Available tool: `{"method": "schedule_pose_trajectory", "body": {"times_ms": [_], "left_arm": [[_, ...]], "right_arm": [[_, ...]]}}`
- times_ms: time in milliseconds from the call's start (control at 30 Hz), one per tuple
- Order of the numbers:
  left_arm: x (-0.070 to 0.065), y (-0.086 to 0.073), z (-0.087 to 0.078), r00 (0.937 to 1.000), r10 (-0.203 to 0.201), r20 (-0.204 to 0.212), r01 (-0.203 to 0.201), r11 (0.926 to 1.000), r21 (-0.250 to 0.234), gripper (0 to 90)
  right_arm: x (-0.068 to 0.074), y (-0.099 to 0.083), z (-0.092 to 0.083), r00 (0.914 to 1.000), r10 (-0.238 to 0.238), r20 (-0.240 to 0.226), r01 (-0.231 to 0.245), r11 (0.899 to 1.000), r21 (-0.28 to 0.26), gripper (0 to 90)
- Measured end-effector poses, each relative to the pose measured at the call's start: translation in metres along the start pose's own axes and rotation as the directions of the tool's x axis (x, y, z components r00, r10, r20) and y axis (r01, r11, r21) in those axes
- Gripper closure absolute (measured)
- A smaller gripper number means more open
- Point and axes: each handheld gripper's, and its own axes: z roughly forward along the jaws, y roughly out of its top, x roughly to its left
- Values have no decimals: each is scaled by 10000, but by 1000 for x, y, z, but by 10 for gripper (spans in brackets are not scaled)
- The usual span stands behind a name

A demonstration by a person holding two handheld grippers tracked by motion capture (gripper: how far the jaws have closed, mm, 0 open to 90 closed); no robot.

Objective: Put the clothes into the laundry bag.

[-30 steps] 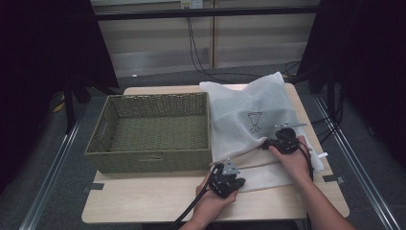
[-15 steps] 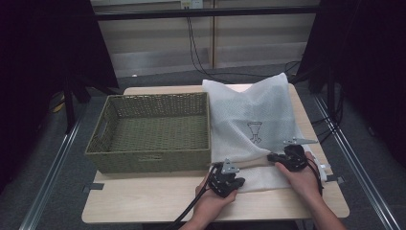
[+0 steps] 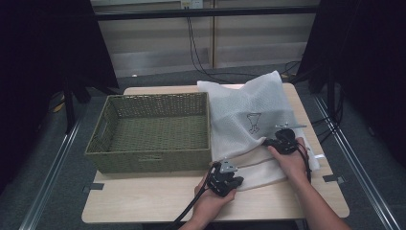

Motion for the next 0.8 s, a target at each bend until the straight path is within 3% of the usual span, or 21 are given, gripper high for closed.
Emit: {"method": "schedule_pose_trajectory", "body": {"times_ms": [133, 267, 300, 333, 367, 400, 433, 467, 500, 533, 567, 600, 633, 667, 700, 767, 800], "left_arm": [[1, 0, 0, 10000, -19, -16, 19, 10000, -25, 900], [6, 1, -1, 9985, -443, 320, 443, 9990, 24, 900], [8, 0, -2, 9980, -473, 420, 474, 9989, -9, 900], [9, -1, -6, 9978, -444, 494, 451, 9989, -138, 885], [9, -2, -12, 9981, -403, 475, 424, 9982, -430, 885], [11, -5, -19, 9995, -216, 251, 231, 9980, -581, 801], [13, -7, -26, 9999, -168, -32, 165, 9972, -734, 801], [16, -9, -33, 9988, -350, -352, 317, 9954, -899, 783], [19, -10, -42, 9972, -541, -518, 479, 9924, -1133, 767], [23, -11, -51, 9957, -655, -655, 561, 9892, -1354, 767], [25, -11, -61, 9928, -764, -926, 601, 9839, -1683, 752], [26, -11, -69, 9912, -739, -1100, 519, 9802, -1913, 711], [26, -11, -74, 9895, -647, -1291, 387, 9800, -1952, 711], [26, -12, -79, 9862, -639, -1527, 326, 9794, -1995, 696], [27, -13, -82, 9838, -612, -1685, 281, 9809, -1926, 696], [30, -15, -82, 9757, -694, -2077, 338, 9848, -1703, 697], [32, -17, -80, 9748, -705, -2115, 388, 9879, -1505, 696]], "right_arm": [[5, -10, -18, 9988, -210, -439, 212, 9998, 39, 874], [12, -31, -40, 9947, -619, -822, 597, 9978, -293, 859], [11, -36, -44, 9914, -791, -1039, 739, 9959, -530, 819], [7, -39, -57, 9848, -923, -1469, 796, 9928, -898, 658], [7, -39, -57, 9848, -923, -1469, 796, 9928, -898, 658], [0, -39, -77, 9893, -806, -1217, 638, 9887, -1360, 575], [0, -39, -77, 9893, -806, -1217, 638, 9887, -1360, 575], [-10, -42, -96, 9930, -506, -1063, 306, 9828, -1822, 553], [-15, -45, -102, 9966, -481, -673, 344, 9808, -1919, 553], [-15, -45, -102, 9966, -481, -673, 344, 9808, -1919, 544], [-21, -49, -106, 9984, -567, -40, 549, 9789, -1969, 532], [-37, -56, -108, 9980, -265, 570, 370, 9806, -1924, 488], [-37, -56, -108, 9980, -265, 570, 370, 9806, -1924, 488], [-49, -57, -107, 9975, 283, 645, -148, 9795, -2007, 428], [-49, -57, -107, 9975, 283, 645, -148, 9795, -2007, 428], [-59, -57, -101, 9927, 644, 1017, -459, 9835, -1751, 351], [-63, -58, -97, 9914, 827, 1015, -660, 9853, -1575, 336]]}}
